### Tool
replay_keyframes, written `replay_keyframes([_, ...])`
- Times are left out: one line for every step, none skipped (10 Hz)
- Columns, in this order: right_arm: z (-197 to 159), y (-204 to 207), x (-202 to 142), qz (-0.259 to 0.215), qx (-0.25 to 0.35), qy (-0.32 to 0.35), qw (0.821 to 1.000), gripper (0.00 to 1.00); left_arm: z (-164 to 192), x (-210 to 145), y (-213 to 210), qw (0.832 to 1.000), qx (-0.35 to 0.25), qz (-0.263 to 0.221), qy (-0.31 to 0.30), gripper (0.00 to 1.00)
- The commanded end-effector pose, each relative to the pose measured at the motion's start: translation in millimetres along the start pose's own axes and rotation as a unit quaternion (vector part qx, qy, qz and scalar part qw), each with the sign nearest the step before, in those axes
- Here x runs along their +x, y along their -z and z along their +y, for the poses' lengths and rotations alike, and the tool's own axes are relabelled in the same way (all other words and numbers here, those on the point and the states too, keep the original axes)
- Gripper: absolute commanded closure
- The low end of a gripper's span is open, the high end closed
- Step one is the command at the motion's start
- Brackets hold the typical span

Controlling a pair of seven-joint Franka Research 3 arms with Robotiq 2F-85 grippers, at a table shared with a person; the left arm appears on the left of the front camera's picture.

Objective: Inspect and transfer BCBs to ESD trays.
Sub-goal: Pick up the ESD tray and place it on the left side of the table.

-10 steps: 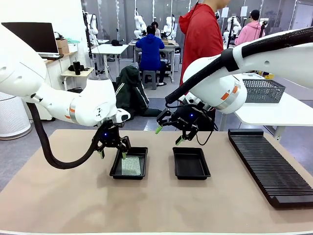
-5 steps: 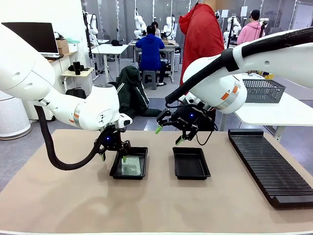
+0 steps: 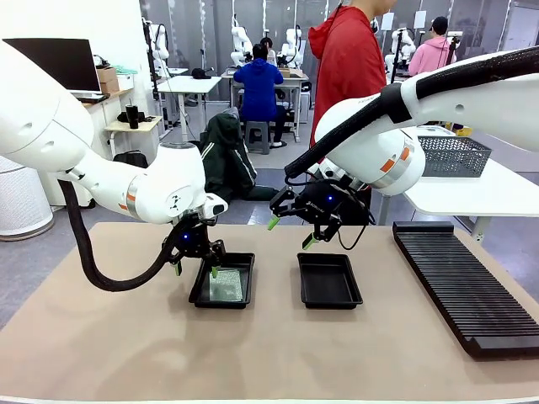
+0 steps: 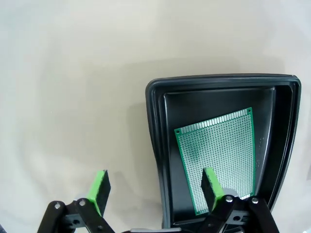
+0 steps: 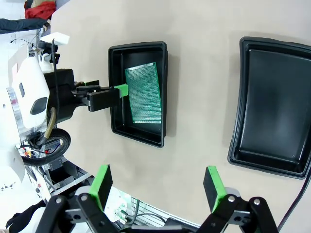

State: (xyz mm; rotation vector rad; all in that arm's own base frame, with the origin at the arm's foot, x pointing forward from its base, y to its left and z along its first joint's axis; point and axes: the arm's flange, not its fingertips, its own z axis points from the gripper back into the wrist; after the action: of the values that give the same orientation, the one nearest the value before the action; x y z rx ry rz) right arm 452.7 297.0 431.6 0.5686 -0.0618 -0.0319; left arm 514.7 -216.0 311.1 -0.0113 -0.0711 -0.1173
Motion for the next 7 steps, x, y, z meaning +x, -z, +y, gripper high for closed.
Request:
replay_keyframes([0.9, 0.2, -0.1, -0.003, -0.008, 0.007, 1.000, 0.00, 1.2, -3.1, -2.1, 1.000, -0.001, 0.003, -0.002, 0.00])
replay_keyframes([0.9, 0.2, -0.1, -0.003, -0.008, 0.007, 1.000, 0.00, 1.2, -3.1, -2.1, 1.000, -0.001, 0.003, -0.002, 0.00])
replay_keyframes([0.9, 0.2, -0.1, -0.003, -0.008, 0.007, 1.000, 0.00, 1.2, -3.1, -2.1, 1.000, -0.001, 0.003, -0.002, 0.00])
replay_keyframes([0.9, 0.2, -0.1, -0.003, -0.008, 0.007, 1.000, 0.00, 0.0, 0.0, 0.0, 1.000, 0.000, 0.000, 0.000, 0.00])
replay_keyframes([0.9, 0.2, -0.1, -0.003, -0.008, 0.007, 1.000, 0.00, -0.6, -0.4, 2.9, 1.000, -0.011, -0.002, 0.005, 0.06])
replay_keyframes([0.9, 0.2, -0.1, -0.003, -0.008, 0.007, 1.000, 0.00, -0.1, -0.1, 4.5, 1.000, -0.012, -0.001, 0.003, 0.07])
replay_keyframes([0.9, 0.2, -0.1, -0.003, -0.008, 0.007, 1.000, 0.00, 0.4, 0.0, 5.9, 1.000, -0.016, -0.003, 0.000, 0.14])
